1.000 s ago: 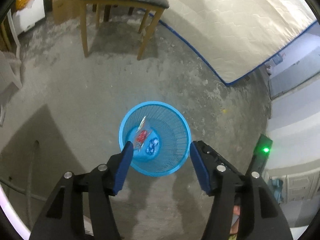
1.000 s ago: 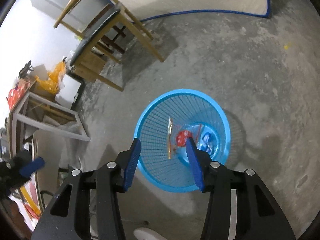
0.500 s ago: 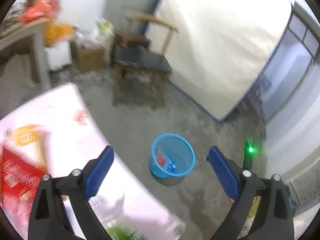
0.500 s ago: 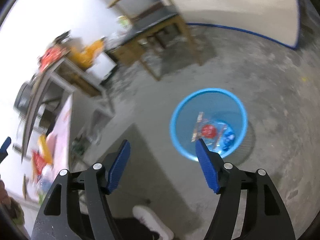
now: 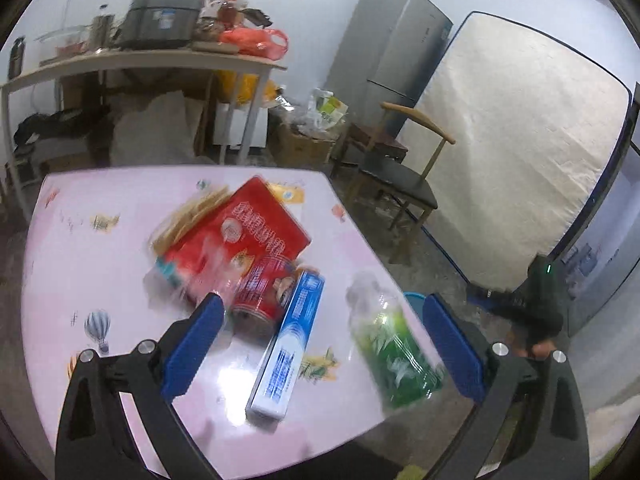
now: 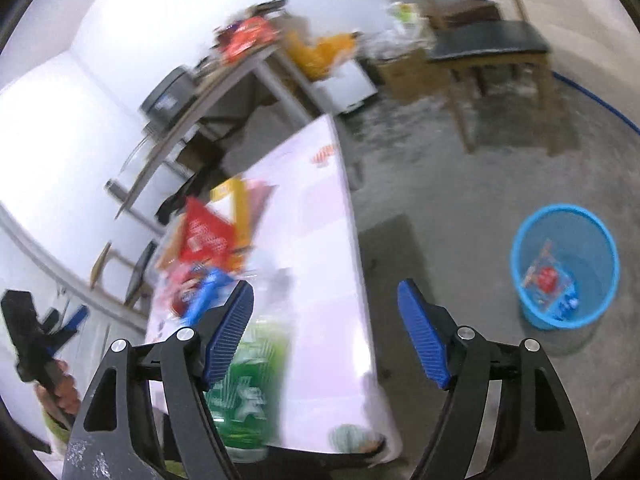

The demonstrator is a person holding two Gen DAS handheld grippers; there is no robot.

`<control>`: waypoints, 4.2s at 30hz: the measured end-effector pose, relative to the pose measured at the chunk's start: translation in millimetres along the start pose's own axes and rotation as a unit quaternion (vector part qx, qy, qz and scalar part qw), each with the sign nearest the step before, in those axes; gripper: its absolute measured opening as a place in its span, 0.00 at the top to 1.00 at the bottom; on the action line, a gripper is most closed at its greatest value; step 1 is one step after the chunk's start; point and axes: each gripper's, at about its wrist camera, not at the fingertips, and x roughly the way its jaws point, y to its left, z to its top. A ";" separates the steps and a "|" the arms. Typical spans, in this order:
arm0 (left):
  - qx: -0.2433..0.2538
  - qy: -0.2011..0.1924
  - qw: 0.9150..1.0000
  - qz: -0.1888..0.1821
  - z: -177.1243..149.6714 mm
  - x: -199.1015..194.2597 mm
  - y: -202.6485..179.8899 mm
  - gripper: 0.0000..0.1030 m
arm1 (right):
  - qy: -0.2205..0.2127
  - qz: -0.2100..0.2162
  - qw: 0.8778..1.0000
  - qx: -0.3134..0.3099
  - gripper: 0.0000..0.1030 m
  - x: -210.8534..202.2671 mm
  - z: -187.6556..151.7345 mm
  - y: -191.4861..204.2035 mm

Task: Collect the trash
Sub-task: 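Move both tools back to the table toward the toothpaste box and plastic bag, then grasp the blue toothpaste box with the right tool while the left tool grasps the clear plastic bag, then lift both held items and carry them over the blue wastebasket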

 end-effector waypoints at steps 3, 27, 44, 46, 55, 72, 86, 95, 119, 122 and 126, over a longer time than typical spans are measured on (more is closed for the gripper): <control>0.005 0.005 1.000 0.011 -26.5 3.1 7.9 0.05 | 0.019 0.007 0.999 -0.026 0.28 11.2 -3.5 28.3; -0.026 -0.070 0.995 0.071 -49.1 40.5 85.3 0.16 | 0.092 0.009 0.988 -0.123 0.24 88.3 -3.2 173.6; -0.081 0.018 0.995 0.047 -35.4 102.3 137.6 0.57 | 0.216 0.004 0.975 -0.051 0.24 172.4 -56.6 210.0; -0.081 0.026 0.995 0.052 -36.6 106.8 137.8 0.66 | 0.223 -0.005 0.974 -0.037 0.24 178.9 -62.1 205.6; -0.087 0.038 0.995 0.042 -41.7 109.4 138.2 0.82 | 0.235 -0.026 0.972 -0.004 0.27 193.0 -73.3 195.3; -0.109 0.013 0.994 0.027 -46.1 92.2 135.4 0.89 | 0.241 -0.006 0.969 0.059 0.46 177.2 -79.4 144.6; -0.117 -0.011 0.993 0.014 -44.4 71.9 129.5 0.90 | 0.229 0.026 0.969 0.090 0.62 159.3 -78.1 120.7; -0.121 -0.029 0.992 0.011 -43.9 58.1 125.7 0.91 | 0.206 0.023 0.975 0.081 0.66 137.9 -82.4 111.4; -0.100 -0.099 0.990 -0.005 -22.5 11.9 91.8 0.91 | 0.130 0.046 0.989 0.059 0.68 85.9 -69.4 112.7; -0.096 -0.108 0.989 -0.009 -18.8 5.4 86.2 0.91 | 0.118 0.051 0.990 0.053 0.68 75.0 -69.3 108.4; -0.089 -0.117 0.989 -0.013 -14.5 0.5 79.1 0.91 | 0.105 0.055 0.992 0.049 0.68 65.3 -66.5 105.7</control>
